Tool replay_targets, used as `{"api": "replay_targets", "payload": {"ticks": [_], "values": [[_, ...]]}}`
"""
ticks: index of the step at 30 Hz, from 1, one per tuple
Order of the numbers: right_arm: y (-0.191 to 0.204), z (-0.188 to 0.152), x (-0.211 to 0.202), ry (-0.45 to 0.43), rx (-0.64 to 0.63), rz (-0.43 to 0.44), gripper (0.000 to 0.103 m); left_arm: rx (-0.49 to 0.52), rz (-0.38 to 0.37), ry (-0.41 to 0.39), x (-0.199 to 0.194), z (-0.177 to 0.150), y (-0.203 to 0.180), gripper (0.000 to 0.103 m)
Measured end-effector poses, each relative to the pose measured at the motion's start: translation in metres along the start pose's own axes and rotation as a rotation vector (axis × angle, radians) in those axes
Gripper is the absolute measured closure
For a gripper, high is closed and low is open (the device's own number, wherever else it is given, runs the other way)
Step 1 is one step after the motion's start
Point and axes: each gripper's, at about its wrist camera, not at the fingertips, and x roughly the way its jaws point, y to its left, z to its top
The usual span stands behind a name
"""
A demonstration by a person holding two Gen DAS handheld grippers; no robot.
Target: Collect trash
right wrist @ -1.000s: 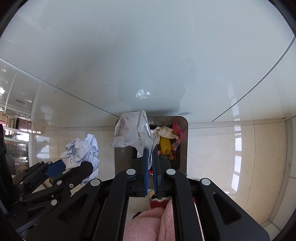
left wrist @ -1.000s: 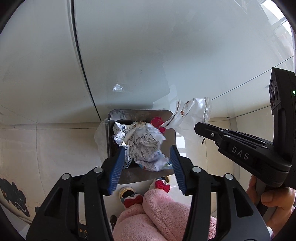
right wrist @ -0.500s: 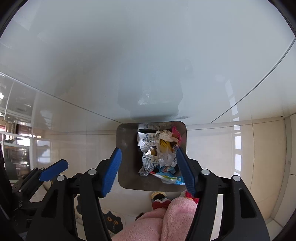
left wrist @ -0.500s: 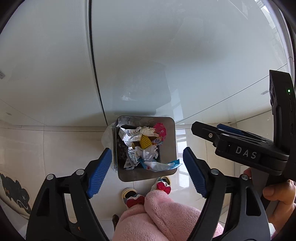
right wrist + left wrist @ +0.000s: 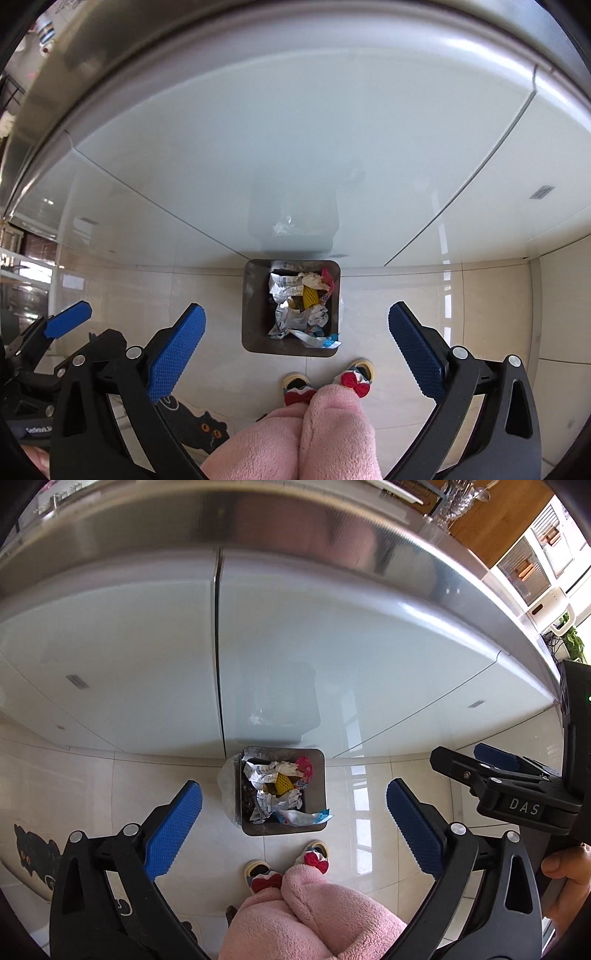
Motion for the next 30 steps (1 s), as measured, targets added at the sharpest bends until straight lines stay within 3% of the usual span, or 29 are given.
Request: {"api": "replay_targets", "payload": {"ticks": [13, 21, 30], "values": [[-0.011, 0.042, -0.147, -0.138, 0.038, -0.066, 0.003, 0.088, 0.096, -0.227, -0.132, 0.067, -0.044, 0.008], [-0.009, 0.082, -0.234, -0.314, 0.006, -0.093, 0.003, 0.108, 0.141, -0.391, -0.202, 0.111, -0.068, 0.008], [-0.010, 0.124, -0.321, -0.521, -0.022, -0.128, 0.003, 0.134, 0.161, -0.521, -0.257, 0.154, -0.101, 0.008]]}}
